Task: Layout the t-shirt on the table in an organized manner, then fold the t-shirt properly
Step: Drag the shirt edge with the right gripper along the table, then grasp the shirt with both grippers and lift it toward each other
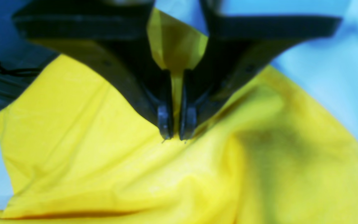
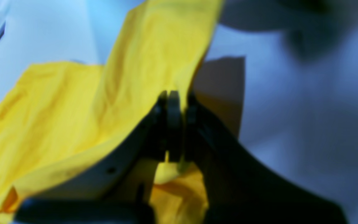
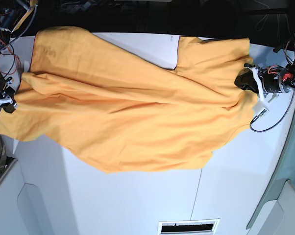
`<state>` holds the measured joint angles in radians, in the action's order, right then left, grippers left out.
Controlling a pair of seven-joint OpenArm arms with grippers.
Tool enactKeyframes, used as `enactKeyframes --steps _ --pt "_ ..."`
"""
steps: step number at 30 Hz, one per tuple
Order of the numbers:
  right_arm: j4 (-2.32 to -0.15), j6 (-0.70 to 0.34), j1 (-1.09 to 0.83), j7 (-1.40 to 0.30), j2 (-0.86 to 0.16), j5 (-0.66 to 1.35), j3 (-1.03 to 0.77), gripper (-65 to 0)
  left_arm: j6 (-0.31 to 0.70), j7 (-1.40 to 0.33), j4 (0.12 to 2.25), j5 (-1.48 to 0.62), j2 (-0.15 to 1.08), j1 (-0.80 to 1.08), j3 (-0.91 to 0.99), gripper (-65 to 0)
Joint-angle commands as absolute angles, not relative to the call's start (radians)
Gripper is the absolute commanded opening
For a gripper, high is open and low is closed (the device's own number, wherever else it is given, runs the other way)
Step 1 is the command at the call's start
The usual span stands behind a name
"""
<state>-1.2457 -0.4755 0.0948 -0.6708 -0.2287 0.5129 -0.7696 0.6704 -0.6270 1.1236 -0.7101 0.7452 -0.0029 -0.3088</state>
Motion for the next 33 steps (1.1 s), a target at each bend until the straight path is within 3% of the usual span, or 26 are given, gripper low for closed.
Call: enactKeyframes --steps 1,3,6,8,14,19,24,29,33 --pt "-1.274 -0.486 0.095 -0.656 -0.241 0.559 -0.775 -65.0 0.618 -0.689 1.113 -0.605 0.75 0.0 -0.312 -58.1" --pt "-1.279 -0.487 0.067 -0.651 -0.241 0.614 -0.782 -61.7 0.618 -0.689 1.113 -0.583 0.734 0.0 -0.312 -58.1" --pt "-1.279 -0.543 0.058 -0.652 -0.233 0.652 -0.783 -35.5 0.618 -0.696 1.113 -0.573 0.717 0.0 -0.312 -58.1" --pt "-1.279 -0.57 0.064 -0.652 -0.224 0.685 -0.78 -30.4 0.618 -0.696 1.113 -0.563 0.715 0.0 -0.312 -58.1" --pt "-1.279 -0.574 0.146 -0.648 -0.179 0.703 -0.766 -30.5 0.618 -0.704 1.113 -0.556 0.715 -0.002 -0.312 -58.1" --pt "-1.279 -0.573 0.234 -0.631 -0.162 0.664 -0.632 -30.9 0.617 -0.715 1.113 -0.556 0.715 -0.002 -0.312 -58.1" --pt "-1.279 -0.553 0.307 -0.625 -0.163 0.563 -0.484 -43.1 0.617 -0.727 1.113 -0.556 0.715 -0.002 -0.312 -58.1" --pt "-1.267 -0.553 0.341 -0.56 -0.142 0.477 -0.451 -44.6 0.614 -0.733 1.113 -0.556 0.715 0.001 -0.312 -58.1" --pt "-1.157 -0.522 0.348 -0.469 -0.136 0.365 -0.349 -65.0 0.614 -0.781 1.113 -0.557 0.715 0.001 -0.312 -60.9"
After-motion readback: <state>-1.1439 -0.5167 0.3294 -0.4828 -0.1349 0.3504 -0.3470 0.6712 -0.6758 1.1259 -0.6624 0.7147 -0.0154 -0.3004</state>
